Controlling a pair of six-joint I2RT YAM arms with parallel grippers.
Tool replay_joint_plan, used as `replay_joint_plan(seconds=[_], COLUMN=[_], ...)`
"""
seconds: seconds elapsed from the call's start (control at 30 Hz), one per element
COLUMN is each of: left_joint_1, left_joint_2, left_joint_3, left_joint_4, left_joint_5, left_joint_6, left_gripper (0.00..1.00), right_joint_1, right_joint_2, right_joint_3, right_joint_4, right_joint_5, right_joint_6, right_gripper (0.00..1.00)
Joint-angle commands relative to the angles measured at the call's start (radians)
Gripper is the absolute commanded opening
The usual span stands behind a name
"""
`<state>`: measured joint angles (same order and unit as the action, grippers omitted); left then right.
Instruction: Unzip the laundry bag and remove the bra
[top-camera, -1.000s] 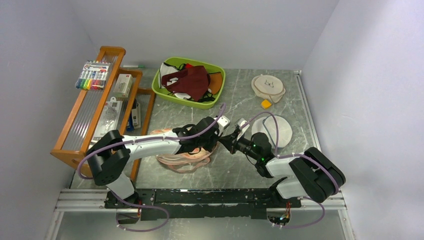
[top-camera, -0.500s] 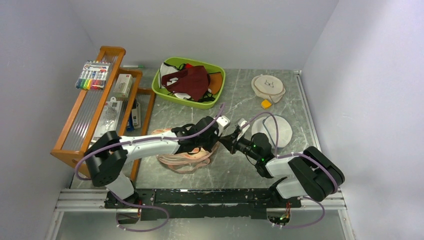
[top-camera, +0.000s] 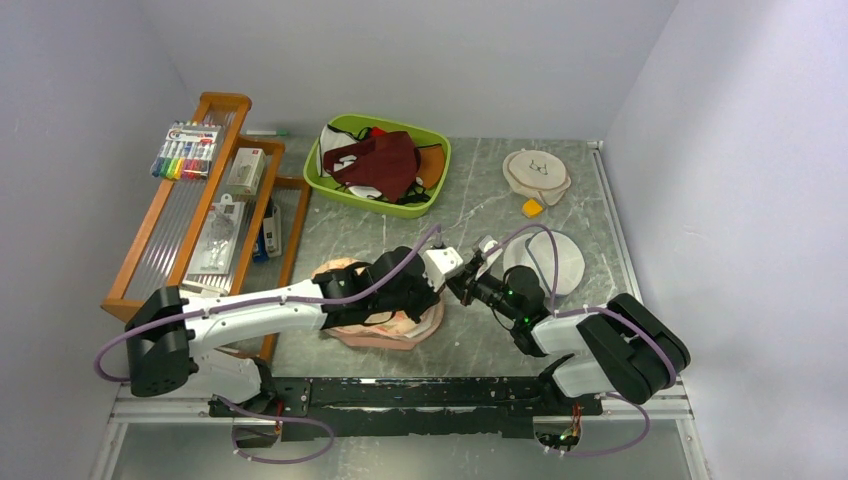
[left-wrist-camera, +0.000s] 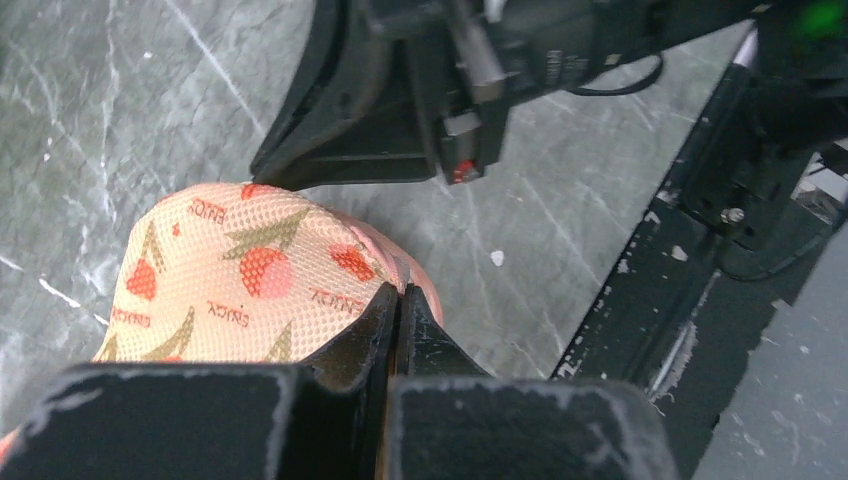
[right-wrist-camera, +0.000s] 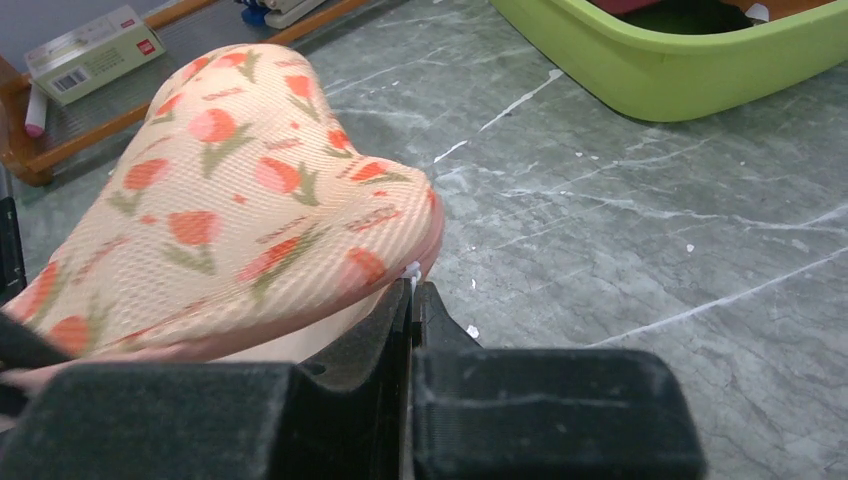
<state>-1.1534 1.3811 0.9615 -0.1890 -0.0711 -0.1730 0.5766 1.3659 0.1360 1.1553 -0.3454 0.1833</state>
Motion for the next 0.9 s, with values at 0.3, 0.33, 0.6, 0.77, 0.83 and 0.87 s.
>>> replay_joint_plan(seconds=[0.3,0.33,0.6,0.77,0.83,0.87], left_joint_1=[-0.064,-0.066,-0.066,-0.066,-0.066,-0.066], left_joint_2=[-0.146,-0.152,-0.140,-0.020,0.006,0.007], left_joint_3=[-0.100,-0.117,-0.196,-0.126,-0.112,-0.109], left_joint_4=[0.054,0.063,0.111,0.025,0.021,0.023], left_joint_5=[0.097,0.109,0.074,-0.085,-0.103,-0.102], left_joint_6=[0.040,0.040,-0.011,-0.058,-0.071,-0.078], left_gripper=[0.07,0.07,0.07,0.19,0.21,0.22], right_joint_1=[-0.007,-0.007,-0.007,-0.007,-0.007,-0.006], right_joint_2=[0.019,0.021,-0.036,-0.001,0.001,0.000], right_joint_3=[-0.003,-0.002,-0.001,-0.028,-0.032,-0.031], right_joint_4=[0.021,0.022,-0.047,0.075,0.081,0.071], right_joint_5=[0.060,0.058,0.076,0.027,0.029,0.035], right_joint_6=[0.006,0.006,-0.032,-0.030,-0.034,-0.038], right_gripper=[0.00,0.00,0.00,0.00,0.00,0.00])
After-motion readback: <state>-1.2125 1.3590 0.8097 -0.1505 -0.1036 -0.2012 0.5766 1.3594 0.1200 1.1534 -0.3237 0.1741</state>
